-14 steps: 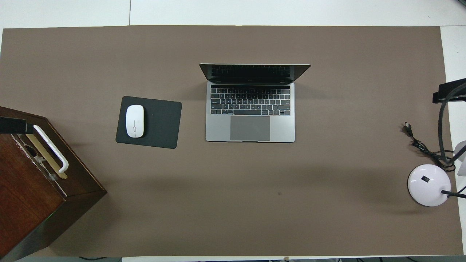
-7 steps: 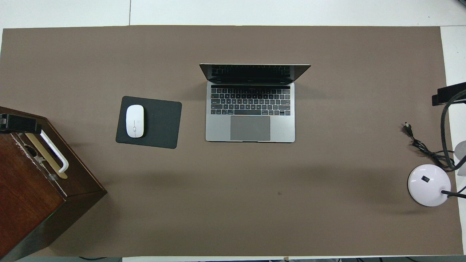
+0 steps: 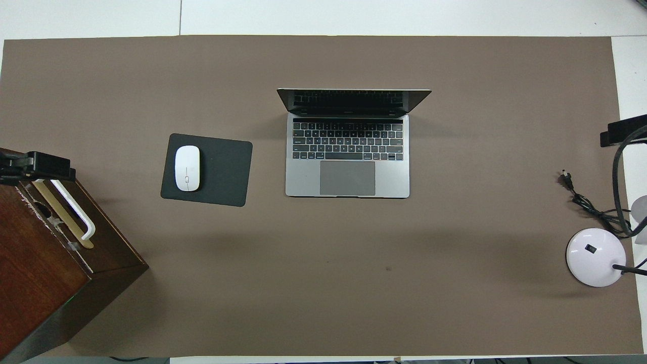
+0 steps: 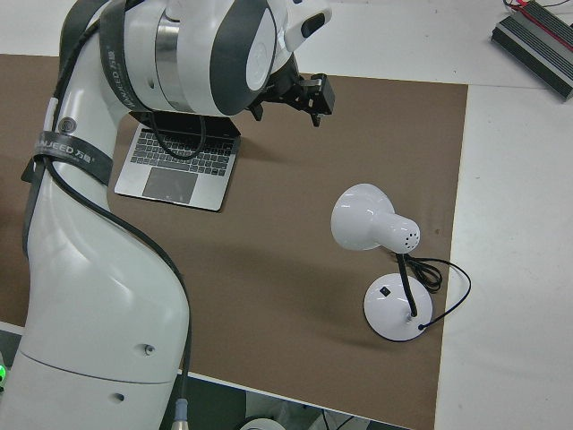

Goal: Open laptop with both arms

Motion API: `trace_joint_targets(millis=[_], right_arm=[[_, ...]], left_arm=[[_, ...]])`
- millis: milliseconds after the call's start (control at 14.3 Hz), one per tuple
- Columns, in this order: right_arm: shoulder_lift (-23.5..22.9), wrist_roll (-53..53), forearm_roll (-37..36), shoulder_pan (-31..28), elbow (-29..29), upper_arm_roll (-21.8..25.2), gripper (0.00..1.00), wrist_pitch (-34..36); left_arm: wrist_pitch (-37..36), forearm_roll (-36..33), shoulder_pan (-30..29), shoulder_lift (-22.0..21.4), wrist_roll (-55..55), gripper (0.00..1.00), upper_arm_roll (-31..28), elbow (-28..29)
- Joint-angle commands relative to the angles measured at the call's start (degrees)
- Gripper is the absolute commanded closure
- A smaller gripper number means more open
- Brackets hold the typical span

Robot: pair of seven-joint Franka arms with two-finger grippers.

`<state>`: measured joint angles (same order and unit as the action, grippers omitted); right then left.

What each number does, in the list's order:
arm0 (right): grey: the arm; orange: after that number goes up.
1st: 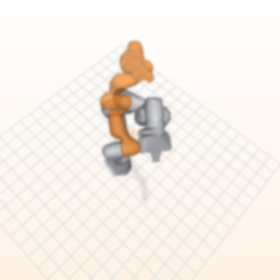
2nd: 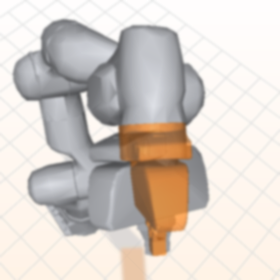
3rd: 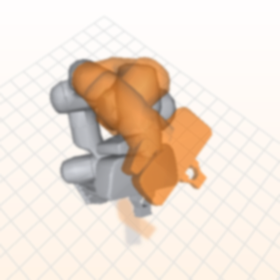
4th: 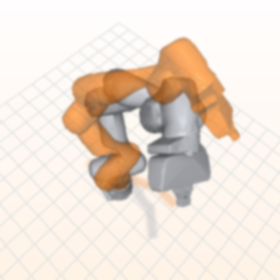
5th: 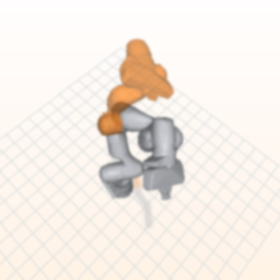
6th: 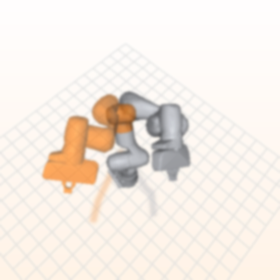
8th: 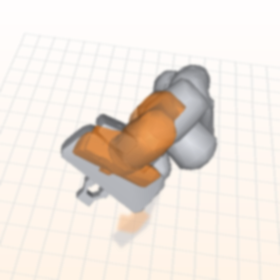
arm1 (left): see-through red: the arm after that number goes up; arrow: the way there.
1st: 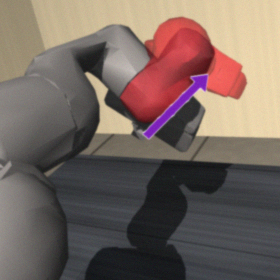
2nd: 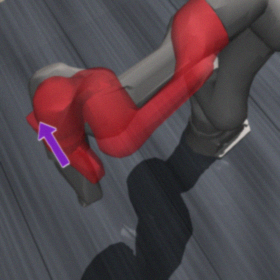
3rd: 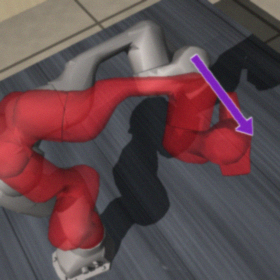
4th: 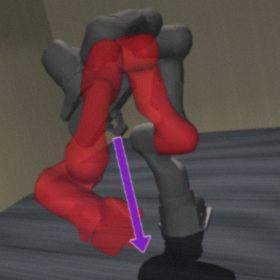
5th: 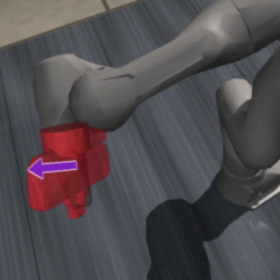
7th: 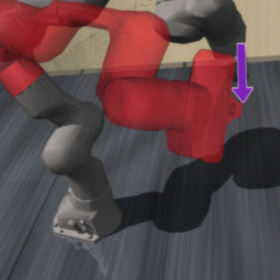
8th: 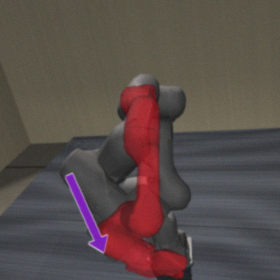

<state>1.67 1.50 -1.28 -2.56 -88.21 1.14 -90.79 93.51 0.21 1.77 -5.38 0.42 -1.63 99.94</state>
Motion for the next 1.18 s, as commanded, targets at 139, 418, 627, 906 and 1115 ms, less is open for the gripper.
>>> trace_joint_targets(millis=[139,418,627,906,1115], right_arm=[[-0.62,0.17,0.75,0.01,0.94,0.27,0.0,0.18],[-0.7,0.17,0.75,0.01,0.94,0.27,0.0,0.09],[-0.7,0.17,0.75,0.01,0.94,0.27,0.0,0.09],[-0.7,0.17,0.75,0.01,0.94,0.27,0.0,0.0],[-0.7,-0.1,0.75,0.01,0.94,0.27,0.0,0.0]], left_arm=[[-0.52,-1.09,-0.63,0.54,-0.69,0.0,0.31,-0.62],[-1.49,-1.18,-0.28,1.68,-0.34,0.0,0.31,-3.43],[-2.54,-1.18,-0.19,2.21,-0.25,0.0,0.14,-4.4],[-2.54,-1.09,0.33,2.21,-0.16,0.0,-0.04,-4.67],[-2.54,-0.92,0.16,2.21,-0.16,0.0,0.13,-4.58]])
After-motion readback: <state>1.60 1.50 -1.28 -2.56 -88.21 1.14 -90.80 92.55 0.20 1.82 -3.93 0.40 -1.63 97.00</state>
